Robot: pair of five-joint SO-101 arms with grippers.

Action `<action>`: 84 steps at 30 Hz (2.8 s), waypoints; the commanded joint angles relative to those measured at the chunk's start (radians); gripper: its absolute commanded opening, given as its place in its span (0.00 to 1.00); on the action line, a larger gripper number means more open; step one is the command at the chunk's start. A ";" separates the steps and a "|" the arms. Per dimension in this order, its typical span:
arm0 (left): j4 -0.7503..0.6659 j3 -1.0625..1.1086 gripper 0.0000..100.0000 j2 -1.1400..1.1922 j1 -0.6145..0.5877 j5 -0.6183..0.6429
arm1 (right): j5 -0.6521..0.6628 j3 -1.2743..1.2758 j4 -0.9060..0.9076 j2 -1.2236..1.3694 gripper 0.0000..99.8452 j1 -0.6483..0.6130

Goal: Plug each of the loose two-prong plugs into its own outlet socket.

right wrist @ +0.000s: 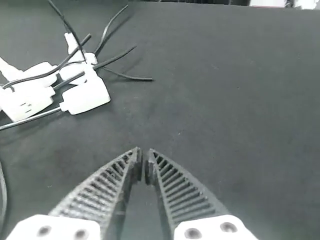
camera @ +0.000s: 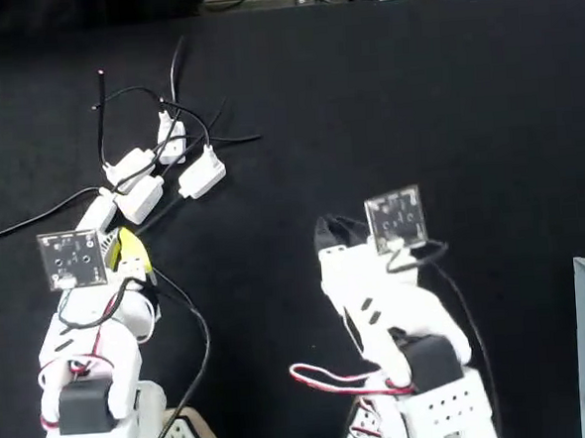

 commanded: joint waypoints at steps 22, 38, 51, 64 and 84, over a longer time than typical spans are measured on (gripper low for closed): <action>0.094 0.286 0.03 0.006 0.001 -0.204 | -0.005 0.191 0.184 -0.219 0.01 0.012; 0.270 0.286 0.03 0.002 0.004 -0.204 | -0.005 0.191 0.456 -0.220 0.01 0.015; 0.270 0.286 0.03 0.002 0.002 -0.204 | -0.005 0.191 0.456 -0.220 0.01 0.015; 0.270 0.286 0.03 0.002 0.002 -0.204 | -0.005 0.191 0.456 -0.220 0.01 0.015; 0.270 0.286 0.03 0.002 0.002 -0.204 | -0.005 0.191 0.456 -0.220 0.01 0.015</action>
